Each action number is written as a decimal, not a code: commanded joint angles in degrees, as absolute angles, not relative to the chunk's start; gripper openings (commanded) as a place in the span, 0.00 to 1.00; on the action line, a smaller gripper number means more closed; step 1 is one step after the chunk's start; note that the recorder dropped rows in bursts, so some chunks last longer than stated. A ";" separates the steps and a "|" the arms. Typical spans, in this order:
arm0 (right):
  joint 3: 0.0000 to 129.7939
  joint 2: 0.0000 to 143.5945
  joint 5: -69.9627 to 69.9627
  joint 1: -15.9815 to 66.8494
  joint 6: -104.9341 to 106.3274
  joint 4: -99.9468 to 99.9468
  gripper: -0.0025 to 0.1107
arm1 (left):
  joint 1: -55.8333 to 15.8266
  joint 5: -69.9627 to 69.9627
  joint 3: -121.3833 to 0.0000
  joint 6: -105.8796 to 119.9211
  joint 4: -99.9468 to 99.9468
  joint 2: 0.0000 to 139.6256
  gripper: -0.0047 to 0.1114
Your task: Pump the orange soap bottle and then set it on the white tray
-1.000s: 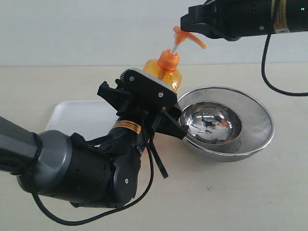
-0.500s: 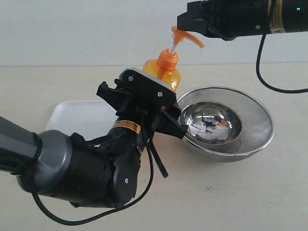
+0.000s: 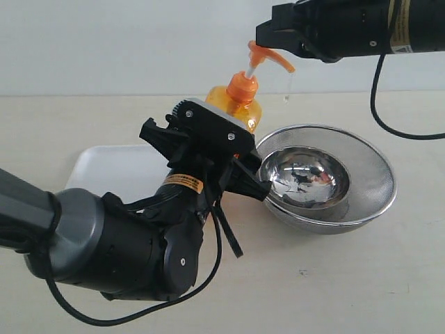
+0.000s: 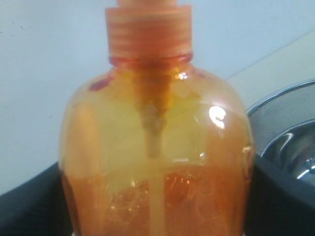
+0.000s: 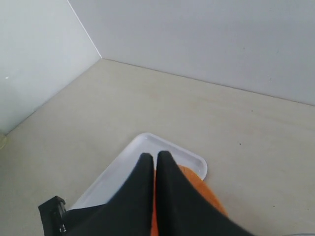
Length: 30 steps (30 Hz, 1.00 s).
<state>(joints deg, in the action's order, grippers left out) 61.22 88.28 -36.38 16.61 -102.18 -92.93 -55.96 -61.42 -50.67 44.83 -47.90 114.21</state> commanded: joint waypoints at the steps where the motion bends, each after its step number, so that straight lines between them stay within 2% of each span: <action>1: 58.95 90.66 -38.59 17.25 -101.74 -99.95 0.02 | -55.91 -65.04 -51.41 45.48 -45.15 112.97 0.08; 16: 59.71 84.94 -34.83 17.25 -101.70 -99.95 0.04 | -55.91 -65.14 -51.41 45.48 -45.55 112.97 0.08; 19: 59.93 84.41 -34.48 17.25 -101.05 -99.95 0.17 | -55.91 -65.56 -51.41 45.48 -45.62 112.97 0.08; 23: 60.07 84.41 -33.29 17.25 -100.67 -99.95 0.45 | -55.91 -65.71 -51.41 45.48 -45.62 112.97 0.08; 24: 60.07 84.41 -32.39 17.25 -100.67 -99.87 0.49 | -55.91 -65.71 -51.41 45.48 -45.62 112.97 0.08; 25: 60.07 84.41 -31.57 17.25 -100.67 -99.16 0.52 | -55.91 -65.71 -51.41 45.48 -45.62 112.97 0.08; 30: 60.11 83.61 -28.80 17.25 -99.25 -97.22 0.52 | -55.91 -65.71 -51.41 45.22 -45.79 112.97 0.08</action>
<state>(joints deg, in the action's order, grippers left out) 60.28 84.53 -30.62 17.19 -100.23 -98.05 -55.85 -61.54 -50.67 45.37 -47.75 114.21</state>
